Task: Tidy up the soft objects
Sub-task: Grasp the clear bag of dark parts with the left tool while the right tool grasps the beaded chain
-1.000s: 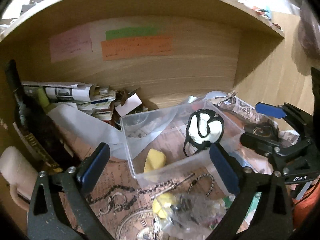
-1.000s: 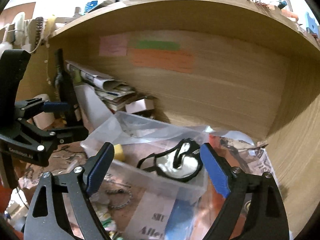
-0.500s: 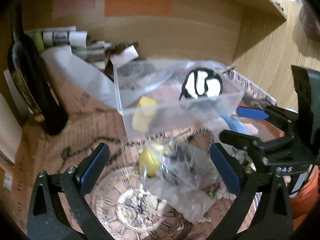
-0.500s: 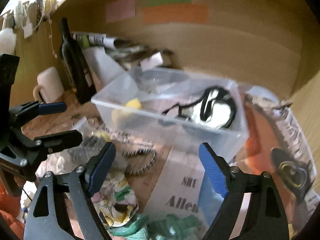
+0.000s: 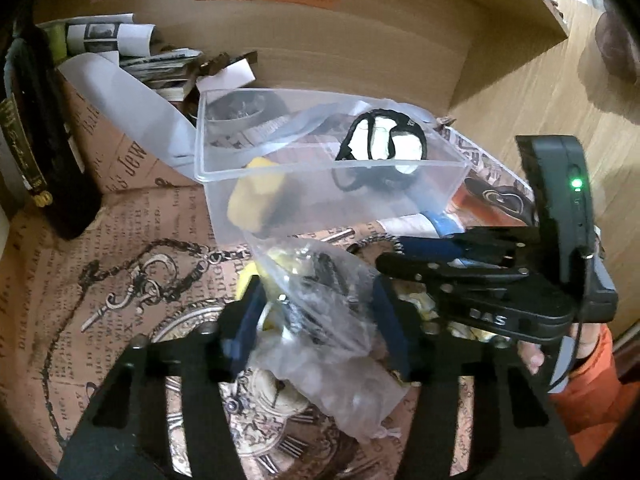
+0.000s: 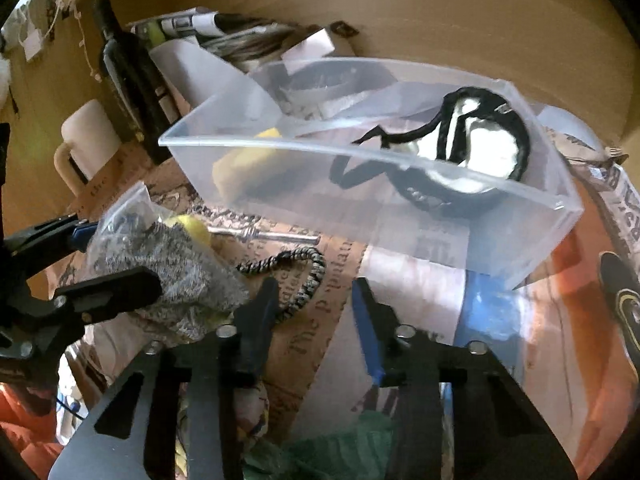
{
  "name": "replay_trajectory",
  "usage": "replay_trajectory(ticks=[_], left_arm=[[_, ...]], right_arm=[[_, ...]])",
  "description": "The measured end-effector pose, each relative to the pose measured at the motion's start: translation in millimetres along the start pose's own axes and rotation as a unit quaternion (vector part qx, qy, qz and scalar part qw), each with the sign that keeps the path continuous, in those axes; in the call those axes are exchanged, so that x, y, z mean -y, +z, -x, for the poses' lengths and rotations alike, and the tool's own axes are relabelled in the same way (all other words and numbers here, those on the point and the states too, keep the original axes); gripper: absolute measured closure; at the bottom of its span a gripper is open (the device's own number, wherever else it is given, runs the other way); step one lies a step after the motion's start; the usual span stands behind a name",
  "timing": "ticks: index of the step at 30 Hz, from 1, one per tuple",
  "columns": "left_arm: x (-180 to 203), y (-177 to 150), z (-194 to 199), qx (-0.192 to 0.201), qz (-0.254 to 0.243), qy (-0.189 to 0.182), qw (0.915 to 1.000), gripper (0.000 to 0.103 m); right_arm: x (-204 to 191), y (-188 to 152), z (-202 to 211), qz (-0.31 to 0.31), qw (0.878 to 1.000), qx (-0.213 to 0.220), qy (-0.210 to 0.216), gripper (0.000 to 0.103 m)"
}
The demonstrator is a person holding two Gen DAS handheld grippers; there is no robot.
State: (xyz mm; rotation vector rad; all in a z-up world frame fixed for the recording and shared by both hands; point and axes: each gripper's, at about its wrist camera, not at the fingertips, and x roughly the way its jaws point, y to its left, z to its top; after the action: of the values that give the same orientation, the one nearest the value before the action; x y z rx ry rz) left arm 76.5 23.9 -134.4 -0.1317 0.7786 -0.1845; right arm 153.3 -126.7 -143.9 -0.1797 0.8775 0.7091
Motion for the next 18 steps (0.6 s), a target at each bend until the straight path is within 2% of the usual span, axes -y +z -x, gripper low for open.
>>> replay_trajectory(ticks=[4,11,18], left_arm=[[2.7,-0.9,3.1,0.008,-0.006,0.008,0.9999,0.066],[0.4,6.6,14.4,0.023,-0.002,0.004,0.9997,0.073],[2.8,20.8,27.8,0.048,0.0,0.003,0.9988,0.074]], right_arm=[[-4.0,-0.4,-2.0,0.009,1.0,0.008,-0.004,0.091],[0.5,0.1,9.9,0.008,0.999,0.042,-0.012,0.096],[7.4,4.8,31.3,0.0,0.997,0.078,-0.021,0.096]])
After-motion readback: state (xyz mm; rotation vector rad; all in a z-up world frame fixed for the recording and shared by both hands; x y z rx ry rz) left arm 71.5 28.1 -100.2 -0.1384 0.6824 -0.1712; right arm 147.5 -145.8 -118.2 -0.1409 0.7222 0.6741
